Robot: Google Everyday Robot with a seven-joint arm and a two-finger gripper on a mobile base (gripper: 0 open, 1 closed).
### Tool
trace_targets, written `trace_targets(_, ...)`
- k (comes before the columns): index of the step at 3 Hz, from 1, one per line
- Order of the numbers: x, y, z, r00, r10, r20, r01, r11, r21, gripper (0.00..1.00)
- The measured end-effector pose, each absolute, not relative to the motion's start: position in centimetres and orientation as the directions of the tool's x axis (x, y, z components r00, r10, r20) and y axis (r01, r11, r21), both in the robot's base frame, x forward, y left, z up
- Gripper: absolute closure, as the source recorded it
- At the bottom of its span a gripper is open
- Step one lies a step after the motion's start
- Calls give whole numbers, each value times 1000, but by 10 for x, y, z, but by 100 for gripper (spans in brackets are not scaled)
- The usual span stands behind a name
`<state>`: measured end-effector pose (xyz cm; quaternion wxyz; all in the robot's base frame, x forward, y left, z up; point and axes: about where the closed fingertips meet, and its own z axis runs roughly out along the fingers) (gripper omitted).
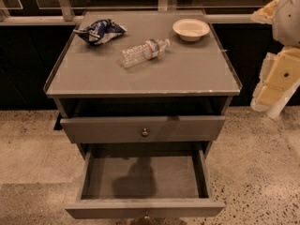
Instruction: Place water bottle into middle drawer
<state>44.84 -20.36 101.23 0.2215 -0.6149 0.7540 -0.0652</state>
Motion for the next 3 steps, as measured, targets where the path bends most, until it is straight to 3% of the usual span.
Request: trace_targets(3,580,-182,1034,145,-910,-388,-901,41,-432,0)
